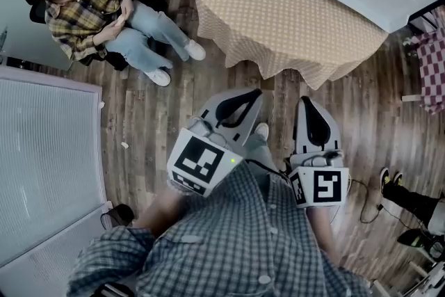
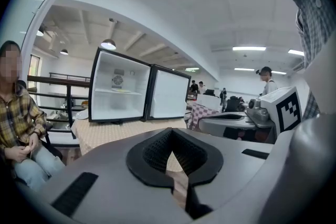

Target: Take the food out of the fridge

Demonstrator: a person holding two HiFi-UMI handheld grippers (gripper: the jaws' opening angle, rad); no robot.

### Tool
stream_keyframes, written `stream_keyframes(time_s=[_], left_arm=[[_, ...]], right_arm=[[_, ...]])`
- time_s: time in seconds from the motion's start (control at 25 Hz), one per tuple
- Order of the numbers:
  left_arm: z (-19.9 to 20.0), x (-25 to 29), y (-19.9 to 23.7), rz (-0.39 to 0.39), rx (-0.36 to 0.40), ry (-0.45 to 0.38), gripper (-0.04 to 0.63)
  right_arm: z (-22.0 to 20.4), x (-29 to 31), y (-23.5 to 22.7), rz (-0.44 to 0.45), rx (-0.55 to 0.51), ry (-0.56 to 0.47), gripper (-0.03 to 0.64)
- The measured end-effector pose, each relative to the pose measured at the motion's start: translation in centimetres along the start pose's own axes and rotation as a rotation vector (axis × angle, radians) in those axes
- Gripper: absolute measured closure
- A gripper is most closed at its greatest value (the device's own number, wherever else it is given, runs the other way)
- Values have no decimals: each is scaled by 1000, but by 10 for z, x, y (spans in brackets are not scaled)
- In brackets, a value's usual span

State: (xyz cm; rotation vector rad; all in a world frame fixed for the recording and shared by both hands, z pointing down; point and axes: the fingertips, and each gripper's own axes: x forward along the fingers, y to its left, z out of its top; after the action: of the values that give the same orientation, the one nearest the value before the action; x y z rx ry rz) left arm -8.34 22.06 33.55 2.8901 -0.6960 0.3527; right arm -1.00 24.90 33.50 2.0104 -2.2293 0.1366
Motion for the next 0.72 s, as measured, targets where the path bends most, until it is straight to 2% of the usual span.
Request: stream_keyframes(time_s=[0.16,0.36,0.72], left_arm=[[14,37,4,25,12,10,589],[28,77,12,74,-11,2,589],[43,114,15,150,-31,9,589]], right_arm=[[7,23,-35,36,-10,-4,607],[14,47,-75,78,-15,-19,607],[15,70,-120,140,-13,-10,607]])
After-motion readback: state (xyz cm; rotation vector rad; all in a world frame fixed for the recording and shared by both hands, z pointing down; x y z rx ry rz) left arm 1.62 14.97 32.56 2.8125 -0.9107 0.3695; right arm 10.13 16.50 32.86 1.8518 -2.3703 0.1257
